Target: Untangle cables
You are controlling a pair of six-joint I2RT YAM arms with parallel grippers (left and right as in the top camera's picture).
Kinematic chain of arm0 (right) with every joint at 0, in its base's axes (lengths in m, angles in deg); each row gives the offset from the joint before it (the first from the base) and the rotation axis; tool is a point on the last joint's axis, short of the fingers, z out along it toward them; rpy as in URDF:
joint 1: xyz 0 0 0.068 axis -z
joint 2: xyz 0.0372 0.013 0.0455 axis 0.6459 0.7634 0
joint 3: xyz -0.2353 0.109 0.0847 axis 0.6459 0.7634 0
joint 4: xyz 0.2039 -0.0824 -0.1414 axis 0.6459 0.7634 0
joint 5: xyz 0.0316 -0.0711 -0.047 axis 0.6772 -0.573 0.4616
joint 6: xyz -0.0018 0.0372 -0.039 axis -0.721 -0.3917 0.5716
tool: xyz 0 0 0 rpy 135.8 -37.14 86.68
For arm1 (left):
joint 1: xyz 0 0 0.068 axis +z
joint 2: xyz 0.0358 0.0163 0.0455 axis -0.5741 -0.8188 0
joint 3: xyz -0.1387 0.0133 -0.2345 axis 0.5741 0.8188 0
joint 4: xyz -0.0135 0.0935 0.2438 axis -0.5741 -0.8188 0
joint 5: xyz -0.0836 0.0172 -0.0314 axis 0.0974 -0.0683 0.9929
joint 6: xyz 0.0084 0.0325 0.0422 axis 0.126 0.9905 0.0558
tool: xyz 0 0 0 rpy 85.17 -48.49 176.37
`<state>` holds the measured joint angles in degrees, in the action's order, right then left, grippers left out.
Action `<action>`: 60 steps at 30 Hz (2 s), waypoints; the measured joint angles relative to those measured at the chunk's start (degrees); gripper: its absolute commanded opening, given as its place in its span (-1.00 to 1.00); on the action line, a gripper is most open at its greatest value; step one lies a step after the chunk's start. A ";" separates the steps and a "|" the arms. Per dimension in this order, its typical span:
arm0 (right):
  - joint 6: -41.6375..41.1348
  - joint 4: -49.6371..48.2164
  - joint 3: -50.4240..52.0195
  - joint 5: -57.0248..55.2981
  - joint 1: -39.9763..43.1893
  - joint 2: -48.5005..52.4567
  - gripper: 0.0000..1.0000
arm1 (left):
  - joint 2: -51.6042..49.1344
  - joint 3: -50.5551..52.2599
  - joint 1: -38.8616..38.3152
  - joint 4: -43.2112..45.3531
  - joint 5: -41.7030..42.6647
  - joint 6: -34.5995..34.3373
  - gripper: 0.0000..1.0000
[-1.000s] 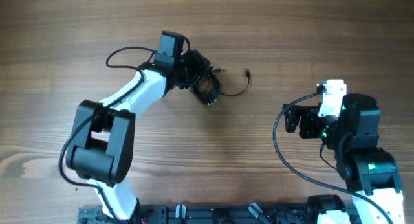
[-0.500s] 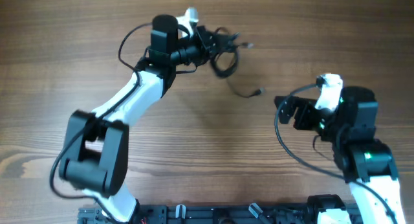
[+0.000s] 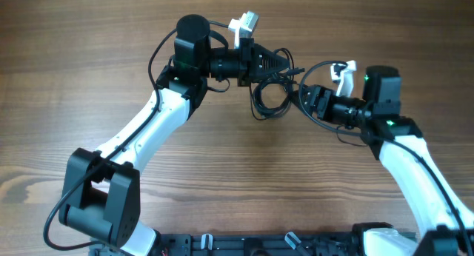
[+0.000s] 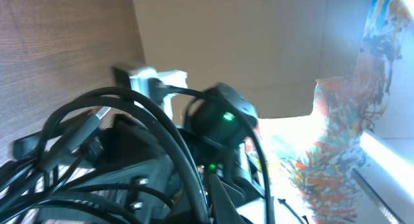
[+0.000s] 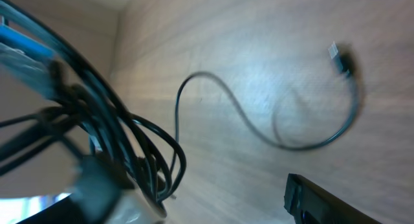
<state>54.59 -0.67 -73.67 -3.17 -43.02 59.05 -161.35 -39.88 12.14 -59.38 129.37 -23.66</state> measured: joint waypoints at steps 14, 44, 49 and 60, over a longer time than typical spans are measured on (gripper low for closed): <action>-3.61 -3.58 -0.02 5.49 0.00 2.93 -0.91 | 0.00 -0.02 -1.22 -0.02 -0.20 -1.07 -0.92; 5.33 5.35 -1.29 9.62 -0.04 2.93 -0.91 | -0.52 0.20 20.35 -61.09 -19.58 33.73 -0.54; 3.17 5.51 -1.27 6.67 -0.04 2.95 -0.91 | -0.52 0.02 15.30 -65.37 -19.15 42.47 -0.52; 1.51 5.51 -1.27 7.02 -0.04 2.95 -0.92 | -0.52 -0.02 -3.89 -58.23 -26.32 49.29 -0.48</action>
<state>56.10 4.83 -74.93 3.85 -43.07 62.00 -161.87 -39.90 8.25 -117.61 103.06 25.63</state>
